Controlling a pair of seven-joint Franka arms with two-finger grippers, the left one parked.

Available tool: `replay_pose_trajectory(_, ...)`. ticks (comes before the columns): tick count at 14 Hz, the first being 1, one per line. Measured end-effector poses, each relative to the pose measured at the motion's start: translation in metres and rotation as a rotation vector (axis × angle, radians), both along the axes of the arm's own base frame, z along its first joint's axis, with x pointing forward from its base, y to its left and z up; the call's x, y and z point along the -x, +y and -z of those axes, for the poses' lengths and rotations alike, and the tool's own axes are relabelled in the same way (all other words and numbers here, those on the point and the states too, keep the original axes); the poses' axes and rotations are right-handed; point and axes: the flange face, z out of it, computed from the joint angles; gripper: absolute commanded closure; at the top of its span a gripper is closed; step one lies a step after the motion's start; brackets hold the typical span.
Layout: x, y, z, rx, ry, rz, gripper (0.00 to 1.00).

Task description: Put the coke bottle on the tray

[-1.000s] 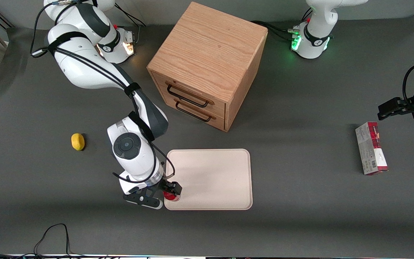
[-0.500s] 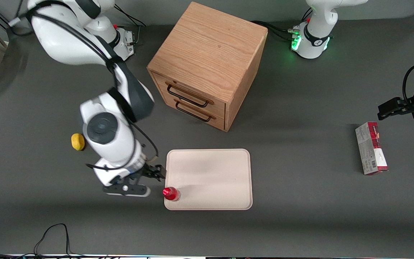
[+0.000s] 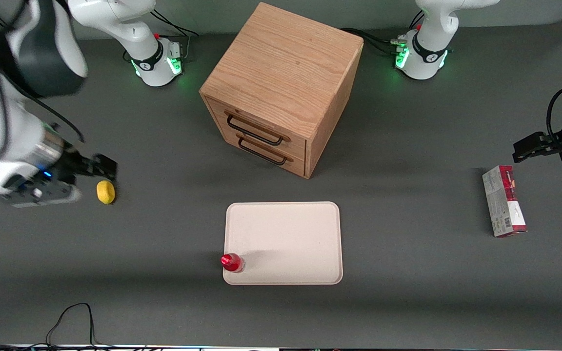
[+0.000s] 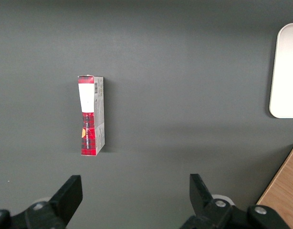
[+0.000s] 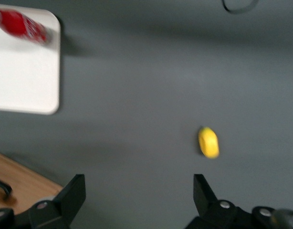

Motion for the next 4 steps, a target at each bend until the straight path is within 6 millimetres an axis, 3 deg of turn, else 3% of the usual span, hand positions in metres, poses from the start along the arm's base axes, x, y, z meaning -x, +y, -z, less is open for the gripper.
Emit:
replay_pose_trajectory(2, 0.031, -0.036, -0.012, -0.021, -0.002, 0.034, 0.00)
replay_pose_trajectory(4, 0.052, -0.053, -0.021, -0.039, -0.010, 0.055, 0.00)
